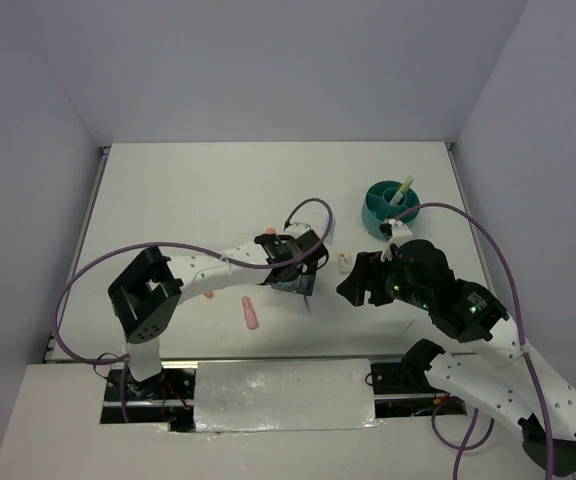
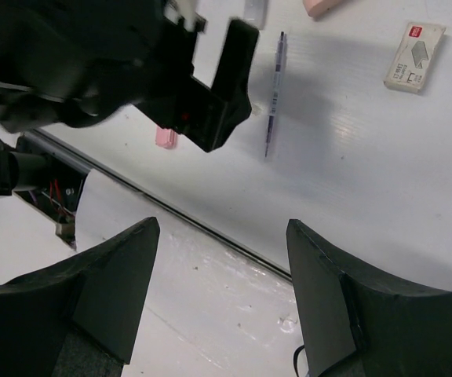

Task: Sort the stationery into containers
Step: Pick up the pen cap from the center of the board.

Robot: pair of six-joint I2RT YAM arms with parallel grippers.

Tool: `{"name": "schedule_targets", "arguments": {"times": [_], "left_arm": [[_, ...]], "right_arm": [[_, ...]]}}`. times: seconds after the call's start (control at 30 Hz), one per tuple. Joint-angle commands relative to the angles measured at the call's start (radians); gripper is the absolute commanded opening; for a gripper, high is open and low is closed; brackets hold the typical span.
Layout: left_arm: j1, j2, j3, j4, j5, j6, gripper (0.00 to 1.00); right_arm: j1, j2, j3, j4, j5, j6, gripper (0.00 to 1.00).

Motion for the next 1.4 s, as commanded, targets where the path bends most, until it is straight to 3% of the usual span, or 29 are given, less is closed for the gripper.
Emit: {"name": "schedule_targets", "arguments": {"times": [0.0, 0.2, 0.27, 0.43, 0.73, 1.37], "left_arm": [[0.004, -0.07, 0.114, -0.131, -0.085, -0.202, 0.99], [-0.01, 0.042, 0.281, -0.503, -0.057, -0.78, 0.99], [-0.016, 0.045, 0.295, -0.523, -0.045, -0.944, 0.98], [-0.008, 0.042, 0.263, -0.499, -0.024, -1.172, 0.89], [0.033, 0.142, 0.318, -0.495, 0.005, -1.261, 0.82], [0.039, 0.183, 0.192, -0.337, 0.075, -1.298, 0.73]], "right_arm": [[0.008, 0.003, 0.047, 0.051, 0.023, -0.008, 0.74], [0.008, 0.011, 0.051, 0.042, 0.075, 0.009, 0.74], [0.007, 0.013, 0.054, 0.04, 0.083, 0.009, 0.74], [0.007, -0.012, 0.044, 0.039, 0.071, 0.007, 0.74], [0.005, -0.049, 0.04, 0.013, 0.066, -0.013, 0.74], [0.007, -0.078, 0.048, -0.018, 0.006, -0.05, 0.74]]}}
